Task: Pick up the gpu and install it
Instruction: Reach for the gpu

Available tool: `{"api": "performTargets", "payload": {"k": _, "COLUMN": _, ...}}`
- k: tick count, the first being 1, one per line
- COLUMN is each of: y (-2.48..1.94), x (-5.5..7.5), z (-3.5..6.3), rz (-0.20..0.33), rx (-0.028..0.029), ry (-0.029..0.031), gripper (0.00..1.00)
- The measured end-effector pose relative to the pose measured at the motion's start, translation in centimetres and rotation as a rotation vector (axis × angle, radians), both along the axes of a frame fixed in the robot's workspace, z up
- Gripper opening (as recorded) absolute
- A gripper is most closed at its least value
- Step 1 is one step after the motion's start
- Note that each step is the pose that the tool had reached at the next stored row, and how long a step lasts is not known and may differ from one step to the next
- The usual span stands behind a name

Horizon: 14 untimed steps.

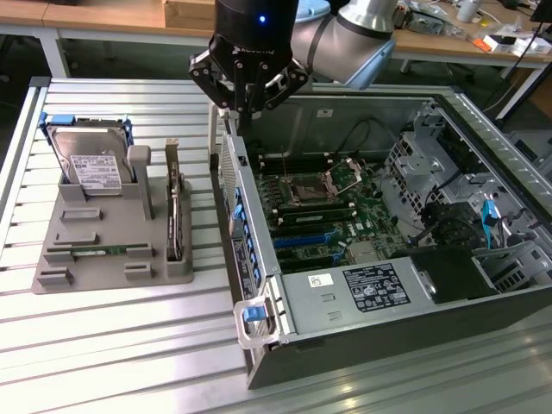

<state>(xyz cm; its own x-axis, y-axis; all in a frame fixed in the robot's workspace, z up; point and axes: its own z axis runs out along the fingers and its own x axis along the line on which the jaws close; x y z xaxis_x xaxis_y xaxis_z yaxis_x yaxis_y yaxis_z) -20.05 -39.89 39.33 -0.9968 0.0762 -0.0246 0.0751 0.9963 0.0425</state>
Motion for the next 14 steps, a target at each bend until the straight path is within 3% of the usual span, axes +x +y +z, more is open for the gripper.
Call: {"api": "performTargets", "payload": {"k": 14, "y": 0.0, "x": -0.93, "z": 0.01, "rz": 0.0, "rx": -0.0001, "ry": 0.0001, "gripper": 0.11}}
